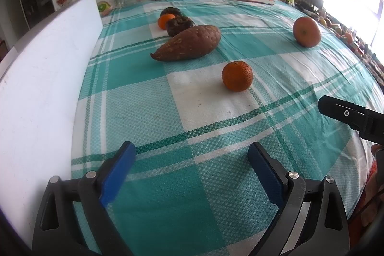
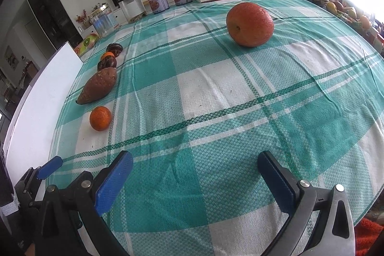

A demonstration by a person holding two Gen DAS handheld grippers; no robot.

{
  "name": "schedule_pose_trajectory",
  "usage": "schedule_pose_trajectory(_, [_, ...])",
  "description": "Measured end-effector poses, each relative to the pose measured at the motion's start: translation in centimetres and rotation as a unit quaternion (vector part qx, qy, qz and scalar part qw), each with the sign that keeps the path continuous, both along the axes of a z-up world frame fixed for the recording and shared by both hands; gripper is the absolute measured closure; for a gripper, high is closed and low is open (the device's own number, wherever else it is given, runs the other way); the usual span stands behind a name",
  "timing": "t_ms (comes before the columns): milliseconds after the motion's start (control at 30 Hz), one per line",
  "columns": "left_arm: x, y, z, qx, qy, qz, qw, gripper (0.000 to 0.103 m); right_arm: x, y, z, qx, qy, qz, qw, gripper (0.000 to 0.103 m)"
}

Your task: Organize fruits

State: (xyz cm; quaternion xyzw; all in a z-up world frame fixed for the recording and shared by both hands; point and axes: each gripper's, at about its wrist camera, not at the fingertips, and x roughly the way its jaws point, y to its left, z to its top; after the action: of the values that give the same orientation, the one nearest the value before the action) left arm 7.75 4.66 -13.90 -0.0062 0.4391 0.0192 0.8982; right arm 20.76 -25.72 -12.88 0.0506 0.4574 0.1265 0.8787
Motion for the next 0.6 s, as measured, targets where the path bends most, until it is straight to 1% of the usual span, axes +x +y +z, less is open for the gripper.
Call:
schedule_pose_trajectory(100, [0.03, 0.01, 0.0, 0.0, 0.0, 0.0, 1.0, 0.006, 0.05, -0.1, 0.02, 0.003, 0.001, -0.002, 1.0, 0.0])
schedule_pose_trajectory(600, [0.01, 0.0, -0.02, 0.0, 0.0, 0.0, 1.0, 0.006, 0.06, 0.76, -0.17, -0.03, 0.003, 0.003, 1.0, 0.0])
